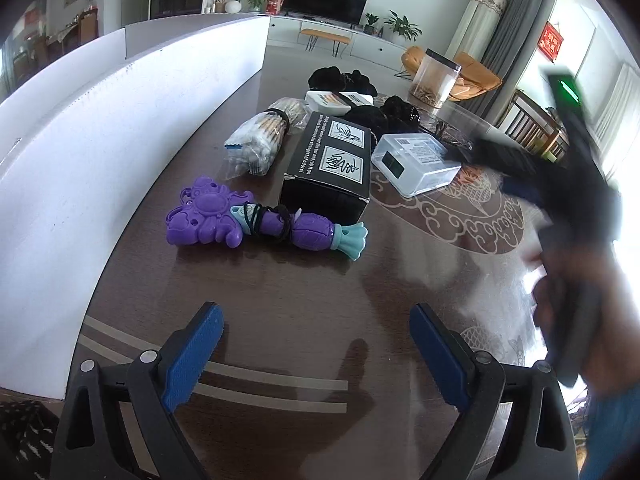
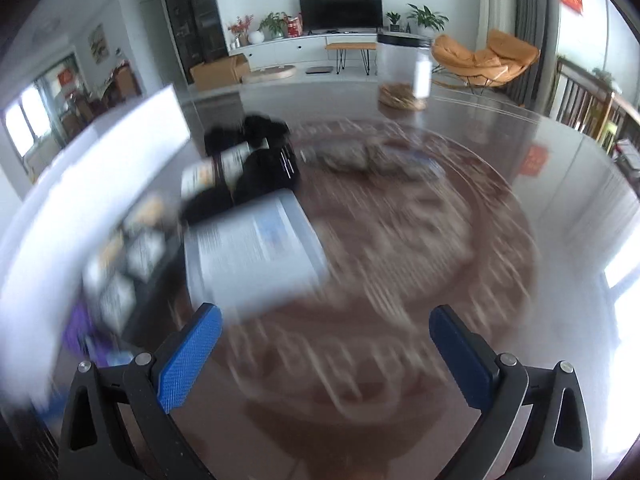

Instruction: Organize objects

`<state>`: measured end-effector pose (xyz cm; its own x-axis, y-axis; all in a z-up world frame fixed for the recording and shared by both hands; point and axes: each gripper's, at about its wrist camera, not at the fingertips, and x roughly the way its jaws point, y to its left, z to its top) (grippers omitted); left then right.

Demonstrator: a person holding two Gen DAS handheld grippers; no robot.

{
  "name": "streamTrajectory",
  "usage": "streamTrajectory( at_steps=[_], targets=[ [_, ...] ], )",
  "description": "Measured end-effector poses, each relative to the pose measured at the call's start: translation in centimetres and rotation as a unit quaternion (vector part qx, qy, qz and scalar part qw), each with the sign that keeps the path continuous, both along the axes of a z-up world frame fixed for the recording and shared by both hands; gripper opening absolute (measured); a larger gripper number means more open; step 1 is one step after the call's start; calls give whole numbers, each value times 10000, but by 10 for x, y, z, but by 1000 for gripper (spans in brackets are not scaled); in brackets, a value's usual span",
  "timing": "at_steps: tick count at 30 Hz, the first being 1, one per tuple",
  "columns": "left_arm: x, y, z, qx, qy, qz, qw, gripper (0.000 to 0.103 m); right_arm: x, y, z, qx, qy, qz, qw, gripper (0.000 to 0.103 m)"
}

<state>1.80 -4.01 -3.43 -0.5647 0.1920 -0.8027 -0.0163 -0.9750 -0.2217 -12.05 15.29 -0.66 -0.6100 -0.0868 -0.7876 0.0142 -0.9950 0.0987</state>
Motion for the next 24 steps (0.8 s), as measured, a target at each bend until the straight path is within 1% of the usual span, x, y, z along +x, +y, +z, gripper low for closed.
streamTrajectory(
  at_steps=[2, 4, 7, 10, 14, 16, 17, 20, 22, 24],
  targets=[
    [0, -3, 0, 37, 10, 64, 10000, 95, -34, -13, 3, -67, -119, -56, 9999, 103],
    [0, -5, 0, 72, 7, 123, 9999, 95, -60, -23, 1, 17, -257, -146, 9996, 103],
    [-1, -8, -1, 116, 1, 168, 9998, 95, -82, -36, -8, 154, -493, -306, 9982, 103],
    [-2, -8, -1, 138, 6, 153, 9998, 95, -85, -44, -19, 355, -633, -265, 9970, 103],
    [-3, -5, -1, 141, 19, 97, 9999, 95, -71, -41, -30, 496, -690, -96, 9963, 103],
    [-4, -4, -1, 133, 27, 84, 9999, 95, -63, -35, -35, 480, -755, -25, 9960, 103],
    [-4, -5, -1, 137, 30, 84, 9999, 95, -57, -32, -36, 490, -709, 12, 9963, 102],
    [-6, -5, -1, 154, 19, 94, 9998, 95, -39, -19, -35, 561, -487, 150, 9971, 91],
    [-6, -5, -2, 153, 6, 94, 9998, 95, -30, -12, -33, 597, -385, 200, 9973, 80],
    [-7, -4, -2, 144, 1, 89, 9999, 95, -21, -6, -31, 588, -322, 232, 9975, 74]
  ],
)
